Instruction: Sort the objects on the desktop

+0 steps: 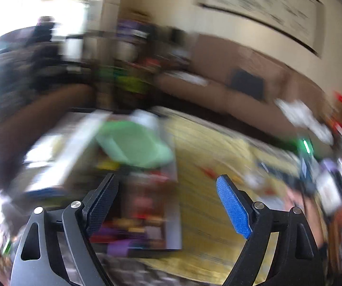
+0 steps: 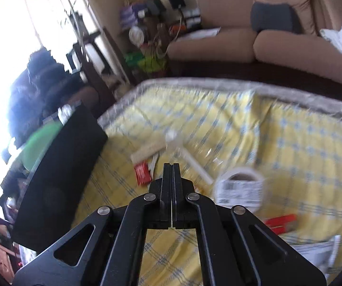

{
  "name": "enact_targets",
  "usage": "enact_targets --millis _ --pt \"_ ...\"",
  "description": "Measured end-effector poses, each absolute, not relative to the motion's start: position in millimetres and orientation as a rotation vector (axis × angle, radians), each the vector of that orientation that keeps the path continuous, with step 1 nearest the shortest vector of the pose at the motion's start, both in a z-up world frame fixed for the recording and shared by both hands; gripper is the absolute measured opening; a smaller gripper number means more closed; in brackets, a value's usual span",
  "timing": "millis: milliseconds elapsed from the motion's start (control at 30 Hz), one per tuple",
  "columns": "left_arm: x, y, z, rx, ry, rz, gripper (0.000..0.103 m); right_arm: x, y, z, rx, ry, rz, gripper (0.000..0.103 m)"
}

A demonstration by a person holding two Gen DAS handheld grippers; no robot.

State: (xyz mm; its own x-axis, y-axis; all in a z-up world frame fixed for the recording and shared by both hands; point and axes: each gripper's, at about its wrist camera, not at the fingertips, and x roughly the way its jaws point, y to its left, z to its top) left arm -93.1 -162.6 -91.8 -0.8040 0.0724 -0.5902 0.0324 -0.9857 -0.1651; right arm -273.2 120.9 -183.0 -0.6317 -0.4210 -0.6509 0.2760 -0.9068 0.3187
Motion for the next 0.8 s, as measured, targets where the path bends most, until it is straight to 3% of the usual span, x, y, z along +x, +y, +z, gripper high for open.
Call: enact_targets --millis 133,200,367,467,633,700,733,767,800 --pt "-135.1 -74.2 -126.3 -1.086 0.021 2.735 0.087 -261.9 152.6 -159.3 1.037 -0.315 -2.564 0.001" --pt "-159.1 -47.8 -140.0 -1.133 0.069 2.716 0.087 -260.5 163.1 -157.6 1.054 -0.323 -2.571 0.001" --pt "-247.4 -25.9 -188.2 -1.265 -0.08 2.713 0.081 -265.0 193.4 -166.8 1.09 -0.452 -2.56 0.004" --pt "-278.0 -25.4 -215.7 -1.323 -0.145 2.702 0.064 -274.2 197.5 -184.9 1.187 -0.456 -2.495 0.004" --pt "-291.1 -15.4 -249.5 -1.289 -0.078 2.702 0.062 -282.5 199.7 -203.0 1.23 -0.496 -2.453 0.004" --pt "-293.1 -13.5 -257.5 -1.273 -0.073 2.685 0.056 -282.6 198.9 -203.8 1.22 -0.491 -2.445 0.004" --pt "-292.2 -13.1 -259.6 -1.248 -0.059 2.703 0.046 -282.7 198.4 -204.7 1.217 -0.493 -2.44 0.004" --pt "-296.8 -13.6 -259.8 -1.241 -0.065 2.705 0.027 -283.0 197.4 -205.2 1.21 -0.498 -2.435 0.004" --pt "-296.4 -16.9 -259.6 -1.237 -0.101 2.686 0.02 -282.8 196.6 -206.2 1.206 -0.502 -2.429 0.004"
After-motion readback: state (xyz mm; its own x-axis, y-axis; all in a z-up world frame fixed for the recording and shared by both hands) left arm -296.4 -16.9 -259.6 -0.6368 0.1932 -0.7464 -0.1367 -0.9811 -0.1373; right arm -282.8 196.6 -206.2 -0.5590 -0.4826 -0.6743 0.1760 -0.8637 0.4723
